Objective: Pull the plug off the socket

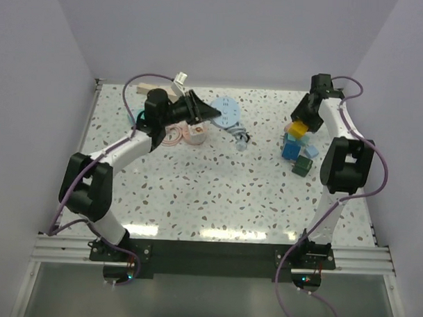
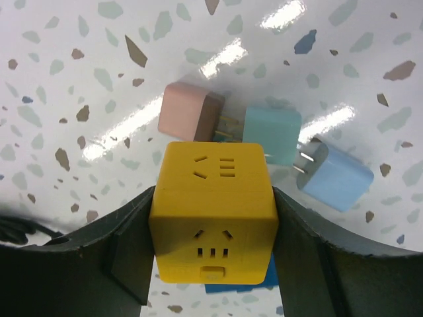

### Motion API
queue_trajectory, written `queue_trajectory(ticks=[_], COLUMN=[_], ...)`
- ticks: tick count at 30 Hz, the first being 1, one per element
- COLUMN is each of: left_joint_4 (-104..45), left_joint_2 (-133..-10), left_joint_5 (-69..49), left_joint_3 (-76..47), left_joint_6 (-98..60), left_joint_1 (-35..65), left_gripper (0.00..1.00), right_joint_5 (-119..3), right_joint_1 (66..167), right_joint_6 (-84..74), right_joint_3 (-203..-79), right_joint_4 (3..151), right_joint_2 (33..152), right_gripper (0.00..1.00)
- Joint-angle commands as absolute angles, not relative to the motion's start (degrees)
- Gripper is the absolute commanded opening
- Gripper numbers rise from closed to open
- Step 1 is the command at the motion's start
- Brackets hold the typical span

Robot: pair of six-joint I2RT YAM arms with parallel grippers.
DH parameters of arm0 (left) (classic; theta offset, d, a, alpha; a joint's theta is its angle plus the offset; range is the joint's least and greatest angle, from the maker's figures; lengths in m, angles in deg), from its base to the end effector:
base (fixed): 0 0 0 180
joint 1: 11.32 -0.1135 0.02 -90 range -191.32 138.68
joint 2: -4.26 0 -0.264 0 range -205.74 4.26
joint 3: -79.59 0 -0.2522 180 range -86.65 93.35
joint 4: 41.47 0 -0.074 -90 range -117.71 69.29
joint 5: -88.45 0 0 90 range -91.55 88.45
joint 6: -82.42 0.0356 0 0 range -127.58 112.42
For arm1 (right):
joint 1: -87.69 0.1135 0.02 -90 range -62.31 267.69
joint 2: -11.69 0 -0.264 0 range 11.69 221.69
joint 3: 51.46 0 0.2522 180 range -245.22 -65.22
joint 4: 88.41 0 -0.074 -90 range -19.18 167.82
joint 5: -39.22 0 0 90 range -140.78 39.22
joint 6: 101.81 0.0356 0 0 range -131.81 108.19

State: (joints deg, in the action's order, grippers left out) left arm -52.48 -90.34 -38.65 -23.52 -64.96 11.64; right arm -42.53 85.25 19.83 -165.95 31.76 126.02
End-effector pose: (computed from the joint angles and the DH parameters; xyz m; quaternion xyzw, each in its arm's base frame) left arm 0.3444 -0.1692 0.2880 -0.0076 0.7392 -0.5881 0.3281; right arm 0.4355 -0.0237 0.2605 0.3001 0.9149 -0.0014 0.2700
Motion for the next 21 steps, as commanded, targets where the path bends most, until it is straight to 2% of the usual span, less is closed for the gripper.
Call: queue_trajectory(ticks=[1,9,11,15,19,21], left_joint_4=[-53.19,-63.55,-67.41,-66.12,-63.13,-63.04], left_joint_2=[-90.82,-96.27,-99.52,-104.45,-108.49,-109.2], left_joint_5=[-40.74,-36.71,-35.57,-34.16,-33.02,-32.84], left_joint_3=[-17.76,-15.11,-14.76,-12.22,-11.59,-12.29], left_joint_6=[-65.14,-70.14,-72.96,-72.62,-69.98,-69.72], left_joint_1=[4.25,-14.54,-17.02,-21.16,-23.01,-23.97], left_gripper=[0.0,0.0,0.0,0.0,0.0,0.0], right_joint_5=[-42.69,-44.28,-44.63,-45.86,-45.86,-46.12], right_joint_1=[85.23,85.14,85.14,85.05,85.05,85.05], right_joint_6=[21.24,20.1,19.66,18.78,18.34,18.25], right_joint_3=[-171.39,-170.78,-170.86,-171.22,-169.54,-170.07], right_joint_4=[30.8,32.82,32.65,31.42,32.39,31.77], right_joint_2=[130.08,133.51,134.29,135.09,133.25,132.11], right_gripper=[0.0,0.02,0.02,0.05,0.23,0.41])
